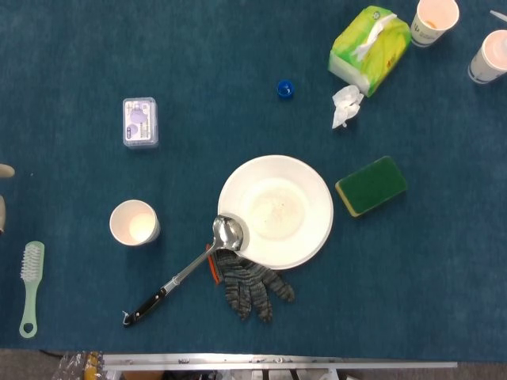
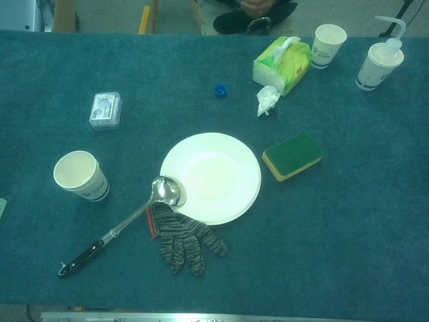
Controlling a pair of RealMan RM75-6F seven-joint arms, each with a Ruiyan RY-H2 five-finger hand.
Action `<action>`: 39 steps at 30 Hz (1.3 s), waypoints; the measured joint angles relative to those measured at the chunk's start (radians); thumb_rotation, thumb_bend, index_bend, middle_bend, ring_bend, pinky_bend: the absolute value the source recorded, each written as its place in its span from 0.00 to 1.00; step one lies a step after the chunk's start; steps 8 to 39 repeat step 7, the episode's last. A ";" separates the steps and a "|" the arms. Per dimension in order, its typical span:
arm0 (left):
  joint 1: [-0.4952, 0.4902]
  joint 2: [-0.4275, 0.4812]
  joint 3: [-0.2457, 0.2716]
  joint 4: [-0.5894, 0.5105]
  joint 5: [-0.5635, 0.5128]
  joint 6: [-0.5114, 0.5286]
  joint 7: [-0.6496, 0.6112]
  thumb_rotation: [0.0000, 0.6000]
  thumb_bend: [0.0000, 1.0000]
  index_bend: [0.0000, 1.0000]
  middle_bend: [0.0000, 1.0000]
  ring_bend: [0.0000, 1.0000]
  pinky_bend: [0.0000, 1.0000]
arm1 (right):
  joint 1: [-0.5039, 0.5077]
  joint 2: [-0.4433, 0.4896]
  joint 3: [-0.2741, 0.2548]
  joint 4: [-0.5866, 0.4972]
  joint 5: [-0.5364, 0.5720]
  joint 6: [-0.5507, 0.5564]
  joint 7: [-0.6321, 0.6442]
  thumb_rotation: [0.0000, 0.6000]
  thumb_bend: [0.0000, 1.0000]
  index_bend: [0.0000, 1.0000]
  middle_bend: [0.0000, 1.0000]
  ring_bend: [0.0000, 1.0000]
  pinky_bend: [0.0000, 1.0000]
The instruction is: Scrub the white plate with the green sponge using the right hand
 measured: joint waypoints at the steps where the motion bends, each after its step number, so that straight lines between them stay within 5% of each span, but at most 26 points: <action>1: 0.000 -0.001 0.000 -0.004 0.003 0.003 0.003 1.00 0.52 0.35 0.31 0.18 0.20 | -0.015 0.007 0.002 0.002 -0.003 0.005 0.013 1.00 0.30 0.00 0.13 0.09 0.32; 7: -0.001 -0.007 0.003 -0.023 0.021 0.013 0.023 1.00 0.52 0.35 0.31 0.18 0.20 | -0.076 0.037 0.012 0.013 -0.045 0.013 0.056 1.00 0.30 0.00 0.13 0.09 0.32; 39: -0.001 -0.007 0.003 -0.023 0.021 0.013 0.023 1.00 0.52 0.35 0.31 0.18 0.20 | -0.076 0.037 0.012 0.013 -0.045 0.013 0.056 1.00 0.30 0.00 0.13 0.09 0.32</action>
